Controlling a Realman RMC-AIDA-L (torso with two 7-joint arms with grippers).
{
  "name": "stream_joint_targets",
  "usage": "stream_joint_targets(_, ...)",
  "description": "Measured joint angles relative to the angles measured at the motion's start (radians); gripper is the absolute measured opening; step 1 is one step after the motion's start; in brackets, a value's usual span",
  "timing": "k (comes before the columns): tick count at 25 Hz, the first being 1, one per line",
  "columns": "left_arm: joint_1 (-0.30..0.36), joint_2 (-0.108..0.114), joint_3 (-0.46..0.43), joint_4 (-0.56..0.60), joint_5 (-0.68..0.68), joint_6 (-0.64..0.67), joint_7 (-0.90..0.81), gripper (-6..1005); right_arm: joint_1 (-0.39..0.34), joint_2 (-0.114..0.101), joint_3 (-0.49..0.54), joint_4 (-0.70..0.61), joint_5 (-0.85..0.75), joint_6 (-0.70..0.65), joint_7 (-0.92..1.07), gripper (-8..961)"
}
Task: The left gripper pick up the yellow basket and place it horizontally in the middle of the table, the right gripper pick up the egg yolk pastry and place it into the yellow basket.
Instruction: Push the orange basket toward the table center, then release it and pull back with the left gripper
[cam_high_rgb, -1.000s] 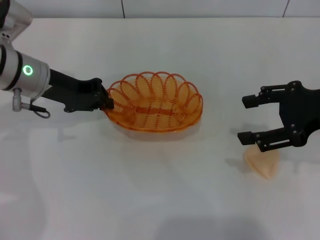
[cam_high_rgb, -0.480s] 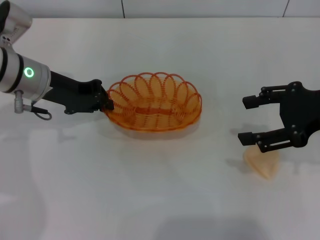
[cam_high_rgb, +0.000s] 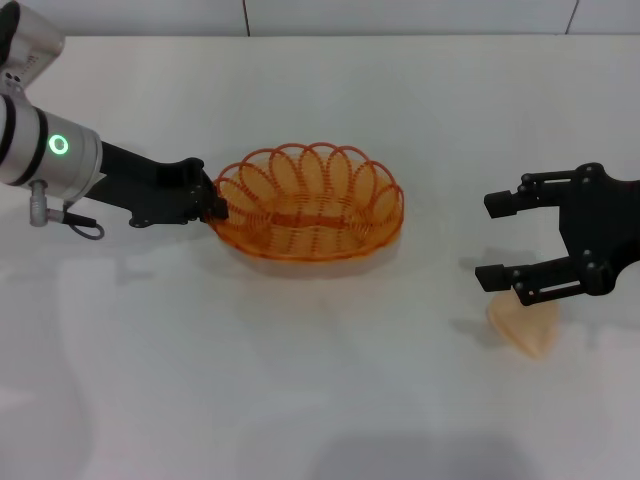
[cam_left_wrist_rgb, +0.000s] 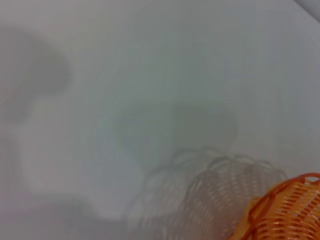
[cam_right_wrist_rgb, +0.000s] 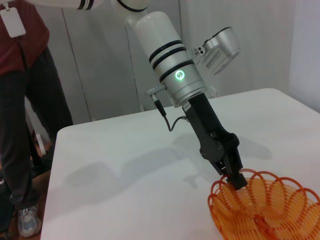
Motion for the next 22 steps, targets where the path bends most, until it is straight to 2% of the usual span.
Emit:
stream_joint_targets(15,0.01,-0.001,-0.003,-0.013,-0.042,0.0,0.006,181,-0.002,0.0,0.0,0.0,0.0,0.0,0.0,801)
stream_joint_targets(22,0.015,0.001,-0.003,-0.013,-0.088,0.01,0.04,259,-0.002,0.0,0.0,0.0,0.0,0.0,0.001,801)
